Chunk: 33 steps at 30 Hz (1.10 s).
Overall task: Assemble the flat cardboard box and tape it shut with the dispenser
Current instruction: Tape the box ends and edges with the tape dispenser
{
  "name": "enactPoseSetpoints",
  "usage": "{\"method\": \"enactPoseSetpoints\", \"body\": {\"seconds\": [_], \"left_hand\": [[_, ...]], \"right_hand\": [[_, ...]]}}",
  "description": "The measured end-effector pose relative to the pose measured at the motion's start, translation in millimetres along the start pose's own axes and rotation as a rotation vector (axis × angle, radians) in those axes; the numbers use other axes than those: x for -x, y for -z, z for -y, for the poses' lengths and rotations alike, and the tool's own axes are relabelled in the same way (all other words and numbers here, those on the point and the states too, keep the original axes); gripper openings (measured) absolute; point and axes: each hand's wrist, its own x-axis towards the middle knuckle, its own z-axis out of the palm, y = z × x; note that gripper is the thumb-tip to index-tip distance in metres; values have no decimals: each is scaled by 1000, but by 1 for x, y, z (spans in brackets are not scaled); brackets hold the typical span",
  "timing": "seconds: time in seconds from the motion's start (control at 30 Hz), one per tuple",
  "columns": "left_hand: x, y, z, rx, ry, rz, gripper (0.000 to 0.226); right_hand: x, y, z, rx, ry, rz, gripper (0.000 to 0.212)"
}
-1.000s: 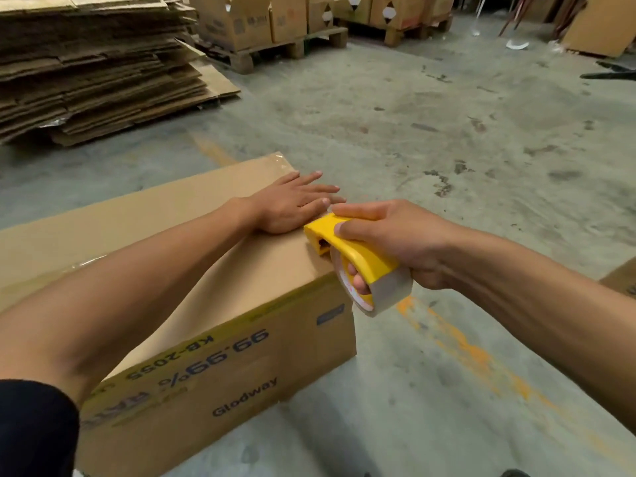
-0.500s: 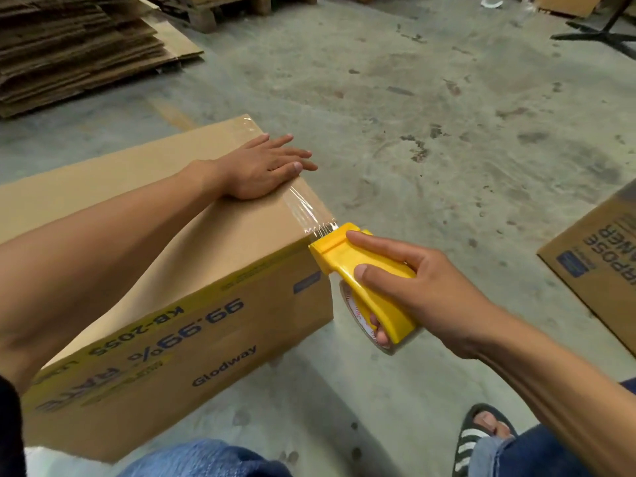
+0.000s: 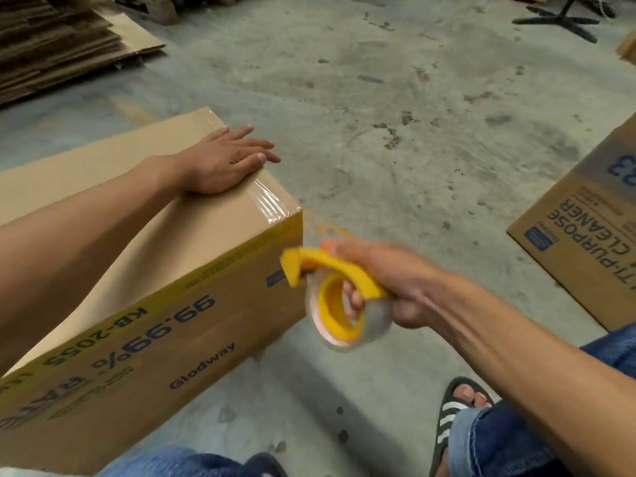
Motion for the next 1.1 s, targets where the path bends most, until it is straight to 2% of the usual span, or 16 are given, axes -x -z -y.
{"method": "enactPoseSetpoints", "body": {"seconds": [0.07, 0.13, 0.3, 0.37, 0.47, 0.6, 0.7, 0.83, 0.97, 1.1], "left_hand": [[3, -1, 1, 10, 14, 10, 60], [2, -1, 1, 4, 14, -38, 58], [17, 2, -21, 77, -10, -290, 38], [25, 9, -37, 109, -48, -233, 39], [38, 10, -59, 123, -109, -74, 48], [50, 0, -77, 12, -123, -22, 57], [51, -9, -87, -67, -109, -89, 44], [50, -18, -99, -40, -65, -189, 41], [63, -15, -92, 51, 19, -154, 52], [109, -8, -66, 61, 187, -128, 57]], "right_hand": [[-8, 6, -36, 158, -161, -32, 31], [-10, 4, -59, 214, -239, -16, 20], [-42, 5, -32, 184, -234, -5, 19], [-55, 8, -23, 248, -262, -2, 29], [-80, 19, -8, 352, -265, -92, 37], [-109, 28, 30, 295, -47, -225, 17], [-118, 26, 61, 268, 145, -249, 37], [-124, 9, 109, 336, 371, -269, 44], [-124, -26, 152, 473, 580, -259, 44], [-113, -78, 170, 766, 814, -173, 44]]}}
